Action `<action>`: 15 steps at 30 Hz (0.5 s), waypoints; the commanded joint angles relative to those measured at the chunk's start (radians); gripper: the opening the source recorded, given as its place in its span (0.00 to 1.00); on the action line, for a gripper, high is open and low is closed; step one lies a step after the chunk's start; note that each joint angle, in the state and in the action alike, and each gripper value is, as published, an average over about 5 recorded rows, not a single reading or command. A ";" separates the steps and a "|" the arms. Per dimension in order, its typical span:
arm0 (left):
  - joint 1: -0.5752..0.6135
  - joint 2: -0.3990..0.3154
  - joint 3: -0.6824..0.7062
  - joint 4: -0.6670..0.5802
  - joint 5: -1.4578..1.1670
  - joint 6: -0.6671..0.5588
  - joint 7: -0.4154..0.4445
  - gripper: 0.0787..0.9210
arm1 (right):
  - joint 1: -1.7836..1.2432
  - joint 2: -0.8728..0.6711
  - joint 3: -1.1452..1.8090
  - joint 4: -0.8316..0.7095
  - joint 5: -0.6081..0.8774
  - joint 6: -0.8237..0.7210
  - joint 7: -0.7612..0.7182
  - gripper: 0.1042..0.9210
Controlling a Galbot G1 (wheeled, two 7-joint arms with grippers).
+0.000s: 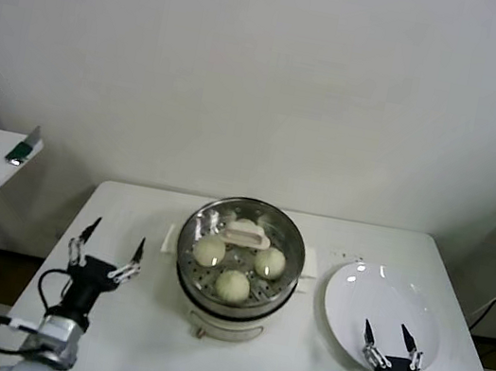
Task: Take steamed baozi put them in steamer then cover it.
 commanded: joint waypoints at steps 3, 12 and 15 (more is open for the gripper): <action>0.123 -0.009 -0.109 0.292 -0.373 -0.378 0.000 0.88 | 0.001 0.001 -0.008 -0.004 -0.008 0.025 0.003 0.88; 0.089 -0.023 -0.054 0.399 -0.362 -0.423 0.014 0.88 | 0.004 0.006 -0.019 -0.003 -0.009 0.017 0.000 0.88; 0.085 -0.024 -0.044 0.404 -0.359 -0.426 0.015 0.88 | 0.004 0.005 -0.021 -0.004 -0.008 0.017 -0.002 0.88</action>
